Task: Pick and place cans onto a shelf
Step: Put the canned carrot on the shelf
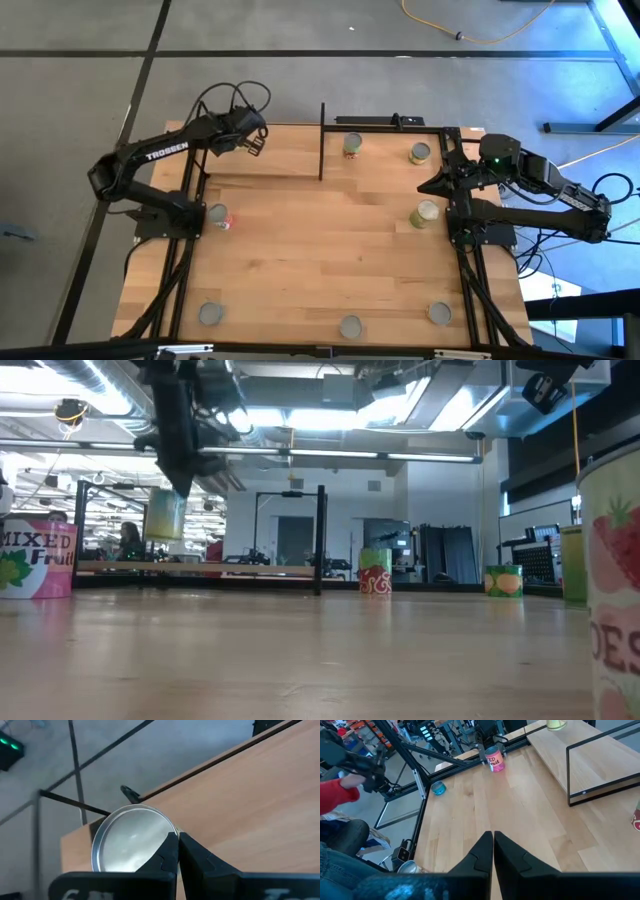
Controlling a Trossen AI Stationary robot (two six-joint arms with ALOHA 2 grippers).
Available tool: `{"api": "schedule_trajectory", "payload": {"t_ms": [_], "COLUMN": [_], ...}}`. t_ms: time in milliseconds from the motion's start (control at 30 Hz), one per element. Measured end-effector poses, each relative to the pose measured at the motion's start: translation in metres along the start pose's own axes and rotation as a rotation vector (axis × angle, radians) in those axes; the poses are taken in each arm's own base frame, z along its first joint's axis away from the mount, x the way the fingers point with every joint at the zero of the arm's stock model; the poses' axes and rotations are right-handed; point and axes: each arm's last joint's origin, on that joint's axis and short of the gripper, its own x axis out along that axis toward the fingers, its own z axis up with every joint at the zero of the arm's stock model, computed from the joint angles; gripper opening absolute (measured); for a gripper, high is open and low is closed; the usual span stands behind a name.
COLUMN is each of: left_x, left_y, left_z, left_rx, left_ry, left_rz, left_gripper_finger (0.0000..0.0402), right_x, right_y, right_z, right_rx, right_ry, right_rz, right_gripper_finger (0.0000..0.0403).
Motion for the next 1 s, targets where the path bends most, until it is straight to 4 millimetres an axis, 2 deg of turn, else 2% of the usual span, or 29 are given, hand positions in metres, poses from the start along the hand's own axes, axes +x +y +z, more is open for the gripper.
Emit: {"api": "schedule_trajectory", "payload": {"t_ms": [333, 1000], "left_x": [0.024, 0.040], "left_y": [0.011, 0.031], "left_z": [-0.005, -0.001], "left_rx": [-0.059, -0.068], "left_ry": [0.014, 0.092], "left_rz": [0.035, -0.045], "left_gripper_finger": [0.0000, 0.0000], "right_x": [0.000, 0.000], "right_y": [0.000, 0.000], "right_z": [0.000, 0.000], "right_rx": [0.000, 0.000], "right_ry": [0.000, -0.005], "right_rz": [-0.001, -0.015], "right_gripper_finger": [0.0019, 0.0019]}}
